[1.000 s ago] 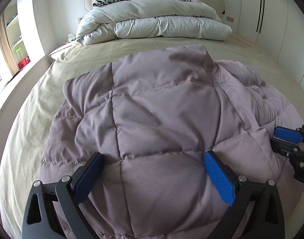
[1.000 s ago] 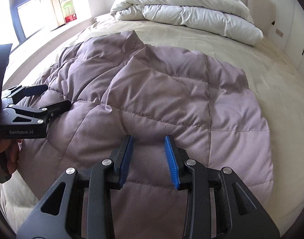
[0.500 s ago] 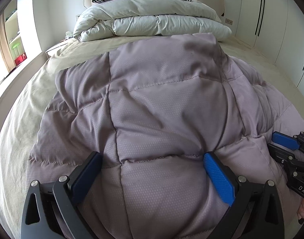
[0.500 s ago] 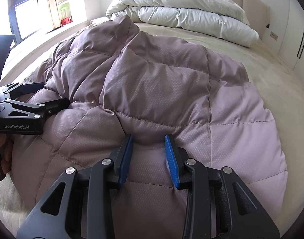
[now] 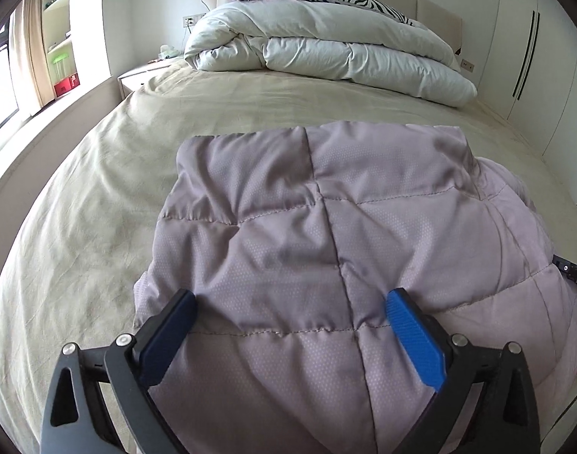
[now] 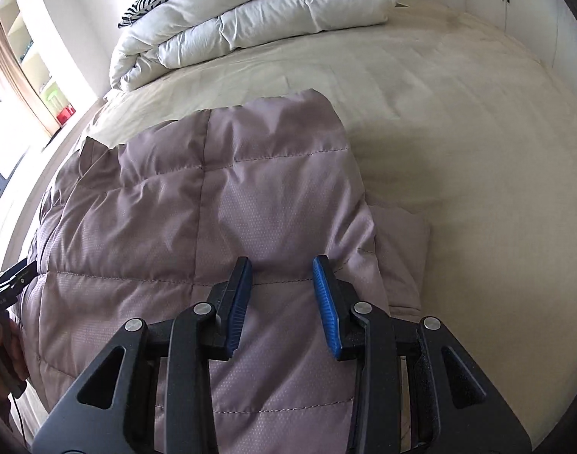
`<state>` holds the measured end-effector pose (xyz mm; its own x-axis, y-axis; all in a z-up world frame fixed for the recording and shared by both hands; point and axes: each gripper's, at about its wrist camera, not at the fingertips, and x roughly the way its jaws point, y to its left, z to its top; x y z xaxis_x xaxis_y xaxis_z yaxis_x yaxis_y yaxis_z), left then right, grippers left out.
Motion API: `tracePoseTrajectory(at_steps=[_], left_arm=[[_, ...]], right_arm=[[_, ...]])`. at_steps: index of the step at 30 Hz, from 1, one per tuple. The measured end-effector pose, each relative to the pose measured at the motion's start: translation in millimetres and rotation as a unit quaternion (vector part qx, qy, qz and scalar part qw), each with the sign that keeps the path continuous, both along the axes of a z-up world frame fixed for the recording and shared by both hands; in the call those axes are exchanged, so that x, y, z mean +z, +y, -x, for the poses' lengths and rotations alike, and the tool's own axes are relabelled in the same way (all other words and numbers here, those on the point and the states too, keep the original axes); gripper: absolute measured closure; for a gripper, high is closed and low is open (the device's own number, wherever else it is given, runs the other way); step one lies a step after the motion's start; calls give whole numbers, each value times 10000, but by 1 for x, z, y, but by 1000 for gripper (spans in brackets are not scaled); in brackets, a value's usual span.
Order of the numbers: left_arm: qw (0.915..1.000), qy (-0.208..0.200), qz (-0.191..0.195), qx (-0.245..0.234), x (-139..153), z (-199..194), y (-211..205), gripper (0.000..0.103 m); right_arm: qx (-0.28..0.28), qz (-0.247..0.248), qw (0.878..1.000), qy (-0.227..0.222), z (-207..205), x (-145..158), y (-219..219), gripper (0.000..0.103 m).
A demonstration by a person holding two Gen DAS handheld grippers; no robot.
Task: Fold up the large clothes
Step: 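Grasp the coat edge with the right tool, tuck it under, and open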
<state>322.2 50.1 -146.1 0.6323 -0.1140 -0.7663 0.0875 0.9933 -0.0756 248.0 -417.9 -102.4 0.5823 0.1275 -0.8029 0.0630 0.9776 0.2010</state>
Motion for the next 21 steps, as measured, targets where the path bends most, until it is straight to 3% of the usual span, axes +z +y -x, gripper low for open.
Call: tracePoseTrajectory(at_steps=[4, 8, 11, 14, 15, 18, 21], left_arm=[[9996, 130, 258, 2, -9, -8, 5, 0], [9996, 138, 243, 58, -4, -4, 5, 0], [9995, 92, 243, 161, 14, 7, 10, 4], [9995, -190, -110, 229, 24, 13, 14, 4], [9994, -156, -205, 246, 21, 10, 15, 3], [9995, 68, 94, 283, 2, 1, 25, 0], [9996, 10, 98, 259, -6, -2, 24, 0]], right_arm=[[121, 511, 9985, -162, 6, -14, 14, 70], [121, 437, 9989, -98, 5, -16, 13, 70], [-21, 295, 9995, -89, 2, 6, 8, 70], [-417, 317, 9967, -624, 15, 32, -9, 70], [-499, 284, 9969, -545, 12, 30, -14, 70], [-371, 325, 9988, 37, -1, 1, -19, 66], [-390, 315, 9987, -135, 3, -13, -21, 62]])
